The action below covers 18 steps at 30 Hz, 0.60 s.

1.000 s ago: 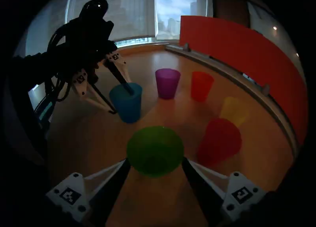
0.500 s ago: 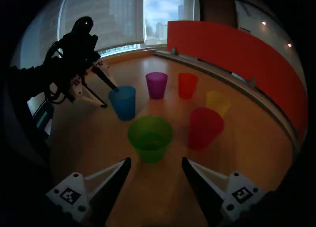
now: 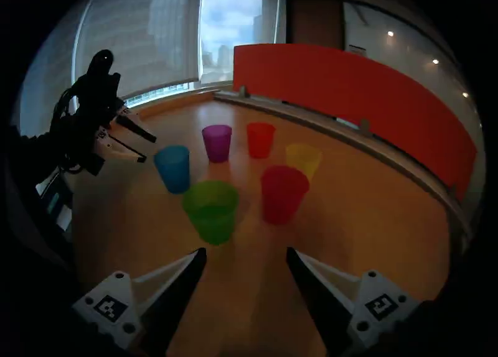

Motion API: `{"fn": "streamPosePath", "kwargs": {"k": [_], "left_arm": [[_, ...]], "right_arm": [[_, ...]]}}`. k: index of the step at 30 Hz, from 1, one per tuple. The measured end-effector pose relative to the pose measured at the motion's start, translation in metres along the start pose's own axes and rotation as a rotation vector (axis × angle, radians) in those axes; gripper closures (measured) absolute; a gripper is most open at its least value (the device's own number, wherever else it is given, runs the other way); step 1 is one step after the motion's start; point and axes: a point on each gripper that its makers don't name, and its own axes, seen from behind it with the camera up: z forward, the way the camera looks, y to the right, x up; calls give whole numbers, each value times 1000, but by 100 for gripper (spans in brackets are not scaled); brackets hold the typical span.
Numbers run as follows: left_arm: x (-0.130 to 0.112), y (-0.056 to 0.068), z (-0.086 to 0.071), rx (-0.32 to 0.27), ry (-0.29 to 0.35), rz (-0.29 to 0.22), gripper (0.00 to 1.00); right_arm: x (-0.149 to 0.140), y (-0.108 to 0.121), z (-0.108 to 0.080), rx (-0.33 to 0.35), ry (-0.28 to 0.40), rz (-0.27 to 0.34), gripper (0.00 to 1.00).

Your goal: Pour water

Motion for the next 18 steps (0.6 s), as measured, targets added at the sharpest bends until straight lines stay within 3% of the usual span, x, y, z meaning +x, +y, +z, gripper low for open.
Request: {"fn": "streamPosePath", "kwargs": {"k": [6,18], "left_arm": [[7,-21,-13,97,78,-22,13],[33,-49,-39,229,292,-157,13]], "right_arm": [[4,15,-12,-73,47,51,0],[14,42,-27,-243,161,123,1]]}}
